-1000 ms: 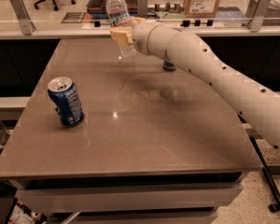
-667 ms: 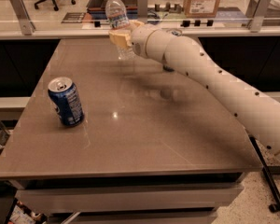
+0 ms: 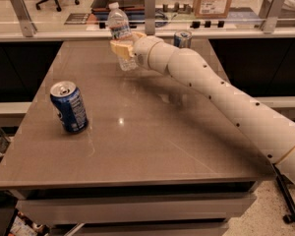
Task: Place water bottle upright
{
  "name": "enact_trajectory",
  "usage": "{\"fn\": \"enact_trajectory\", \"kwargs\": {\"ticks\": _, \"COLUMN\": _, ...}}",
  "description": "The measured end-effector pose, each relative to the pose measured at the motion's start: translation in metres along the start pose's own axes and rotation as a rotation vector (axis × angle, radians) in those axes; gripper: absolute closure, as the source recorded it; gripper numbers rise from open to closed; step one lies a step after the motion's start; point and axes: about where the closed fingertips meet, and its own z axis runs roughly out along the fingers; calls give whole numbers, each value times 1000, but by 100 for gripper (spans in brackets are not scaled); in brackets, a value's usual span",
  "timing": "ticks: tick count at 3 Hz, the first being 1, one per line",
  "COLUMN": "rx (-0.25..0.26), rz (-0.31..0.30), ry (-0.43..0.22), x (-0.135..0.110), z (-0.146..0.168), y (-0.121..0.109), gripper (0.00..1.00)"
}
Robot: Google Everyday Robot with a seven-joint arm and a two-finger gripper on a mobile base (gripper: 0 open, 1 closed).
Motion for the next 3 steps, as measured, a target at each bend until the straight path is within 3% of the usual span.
{"fn": "enact_trajectory", "kwargs": {"ticks": 2, "rx": -20, "rz": 70, "ry": 13, "x": 26, "z": 3, "y": 5, "gripper": 60}}
{"fn": "enact_trajectory", "kwargs": {"ticks": 3, "rx": -20, "rz": 70, "ry": 13, "x": 20, "z": 2, "y": 4, "gripper": 36}}
